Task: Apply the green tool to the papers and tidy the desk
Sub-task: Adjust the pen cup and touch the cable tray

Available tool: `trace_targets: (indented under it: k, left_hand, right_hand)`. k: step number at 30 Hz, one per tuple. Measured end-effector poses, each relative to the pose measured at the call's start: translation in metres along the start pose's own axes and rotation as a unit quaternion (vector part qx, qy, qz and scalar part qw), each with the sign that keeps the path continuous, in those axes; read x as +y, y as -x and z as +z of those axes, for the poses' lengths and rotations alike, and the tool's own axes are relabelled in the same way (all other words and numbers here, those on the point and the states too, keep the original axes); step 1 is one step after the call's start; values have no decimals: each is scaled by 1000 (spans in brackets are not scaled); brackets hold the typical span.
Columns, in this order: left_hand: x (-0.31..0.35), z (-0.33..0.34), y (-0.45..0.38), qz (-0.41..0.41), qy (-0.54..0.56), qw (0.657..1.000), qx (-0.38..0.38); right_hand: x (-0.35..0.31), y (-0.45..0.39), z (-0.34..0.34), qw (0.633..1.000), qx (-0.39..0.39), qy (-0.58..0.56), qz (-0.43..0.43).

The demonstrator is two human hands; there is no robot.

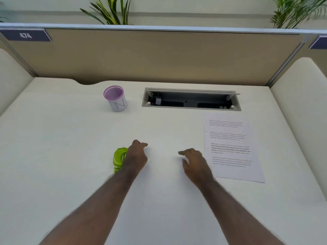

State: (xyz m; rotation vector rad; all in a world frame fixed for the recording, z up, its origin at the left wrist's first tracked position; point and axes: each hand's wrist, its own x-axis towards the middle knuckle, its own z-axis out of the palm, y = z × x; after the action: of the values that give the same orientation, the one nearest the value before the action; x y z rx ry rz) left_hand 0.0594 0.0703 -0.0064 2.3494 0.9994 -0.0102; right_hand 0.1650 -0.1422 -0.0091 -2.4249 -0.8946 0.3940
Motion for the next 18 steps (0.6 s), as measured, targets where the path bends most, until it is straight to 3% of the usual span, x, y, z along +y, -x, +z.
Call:
trace_targets:
  k: [6,18]
  left_hand:
    - [-16,-2,9,30,-19,997,-67]
    - [-30,0,31,125,-112,983,-77]
  right_hand:
    - [-47,-12,42,992,-111,29,-42]
    - [-62,-30,63,971,-94,194,-103]
